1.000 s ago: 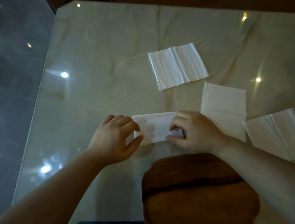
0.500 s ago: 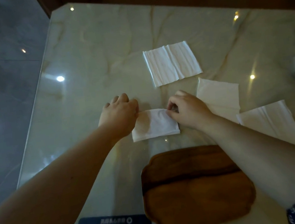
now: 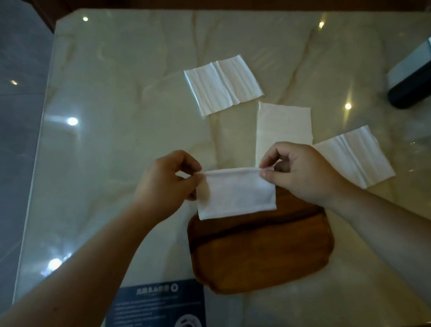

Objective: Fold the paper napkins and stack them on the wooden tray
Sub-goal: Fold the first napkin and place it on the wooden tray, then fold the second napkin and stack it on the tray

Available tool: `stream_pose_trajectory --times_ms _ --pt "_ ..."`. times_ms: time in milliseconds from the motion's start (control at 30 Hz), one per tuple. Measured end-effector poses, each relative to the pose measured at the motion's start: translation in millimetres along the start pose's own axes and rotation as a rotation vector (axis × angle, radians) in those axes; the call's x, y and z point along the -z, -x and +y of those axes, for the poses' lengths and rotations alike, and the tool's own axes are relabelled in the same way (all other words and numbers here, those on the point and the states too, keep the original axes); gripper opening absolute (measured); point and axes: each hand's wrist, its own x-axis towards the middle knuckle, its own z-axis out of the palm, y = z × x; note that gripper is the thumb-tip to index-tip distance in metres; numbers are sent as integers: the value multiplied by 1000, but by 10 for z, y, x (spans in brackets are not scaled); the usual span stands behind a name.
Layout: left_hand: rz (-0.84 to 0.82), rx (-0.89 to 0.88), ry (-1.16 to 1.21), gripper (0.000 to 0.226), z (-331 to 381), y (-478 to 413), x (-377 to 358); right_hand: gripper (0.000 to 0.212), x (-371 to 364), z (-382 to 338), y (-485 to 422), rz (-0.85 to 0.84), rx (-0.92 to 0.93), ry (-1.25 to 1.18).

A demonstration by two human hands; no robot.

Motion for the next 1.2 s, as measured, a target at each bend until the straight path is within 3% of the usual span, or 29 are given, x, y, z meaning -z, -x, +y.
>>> stream_pose_trajectory --times_ms 300,700,1200 --pt "-76 46 -99 24 -7 529 -675 14 54 431 740 -41 -78 -67" --pt "3 62 -282 29 -259 632 -1029 9 -61 772 772 -51 -33 54" --pt "116 -164 -594 11 -70 314 -947 11 318 916 371 38 103 266"
